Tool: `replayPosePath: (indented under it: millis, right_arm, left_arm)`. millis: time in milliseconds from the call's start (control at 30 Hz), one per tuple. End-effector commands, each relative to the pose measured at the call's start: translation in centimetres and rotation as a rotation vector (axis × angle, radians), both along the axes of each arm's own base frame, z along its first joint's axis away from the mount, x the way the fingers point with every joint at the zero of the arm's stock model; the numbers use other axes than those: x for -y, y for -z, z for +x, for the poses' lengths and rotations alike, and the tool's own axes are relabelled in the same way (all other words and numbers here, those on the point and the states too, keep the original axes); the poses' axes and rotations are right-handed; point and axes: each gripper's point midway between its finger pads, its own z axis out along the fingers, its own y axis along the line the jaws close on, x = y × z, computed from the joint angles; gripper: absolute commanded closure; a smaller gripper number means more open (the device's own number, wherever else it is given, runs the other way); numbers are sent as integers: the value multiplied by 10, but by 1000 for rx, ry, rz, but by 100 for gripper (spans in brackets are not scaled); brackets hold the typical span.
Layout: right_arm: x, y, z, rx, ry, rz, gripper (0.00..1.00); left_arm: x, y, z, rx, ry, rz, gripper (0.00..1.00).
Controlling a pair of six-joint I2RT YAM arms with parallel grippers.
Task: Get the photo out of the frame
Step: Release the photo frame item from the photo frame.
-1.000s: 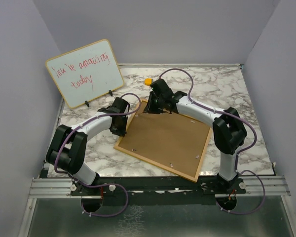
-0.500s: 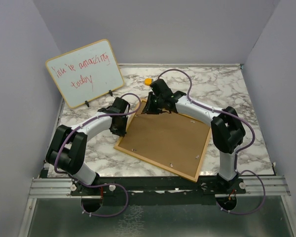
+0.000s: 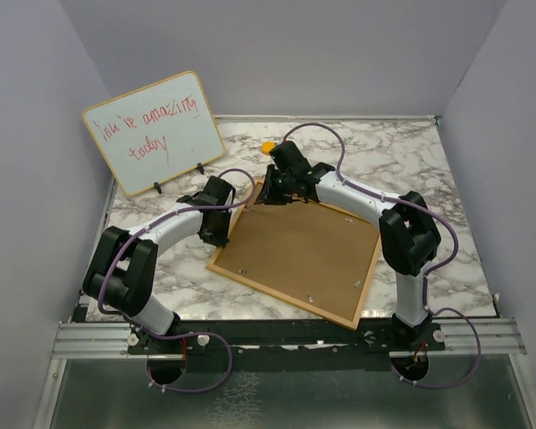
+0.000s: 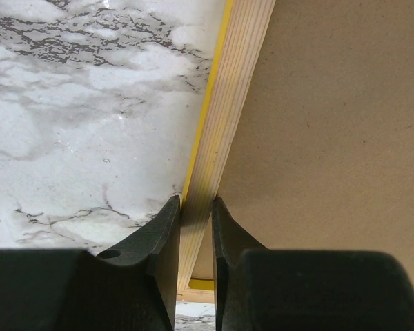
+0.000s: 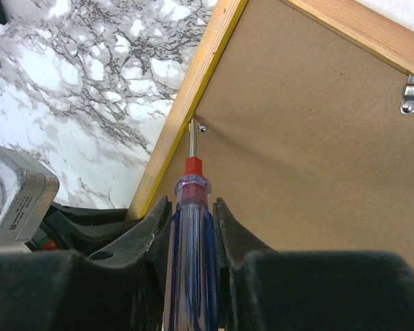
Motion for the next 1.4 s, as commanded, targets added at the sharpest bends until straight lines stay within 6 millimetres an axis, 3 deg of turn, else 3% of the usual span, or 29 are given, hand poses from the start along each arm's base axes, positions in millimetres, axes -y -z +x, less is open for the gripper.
replayPosePath:
  millis: [0,167,1367]
  right_arm:
    - [4,20,-9,-50,-4,-51,100]
    - [-7,11,-10,-48,3,-2,100]
    - [2,-8,-18,-18,-10,-31,100]
  left_arm:
    - [-8,-1,3,29,-24,33,94]
    - [-10,-1,4,34,-28,43,94]
    - [-13,3,2,17,-30,61,93]
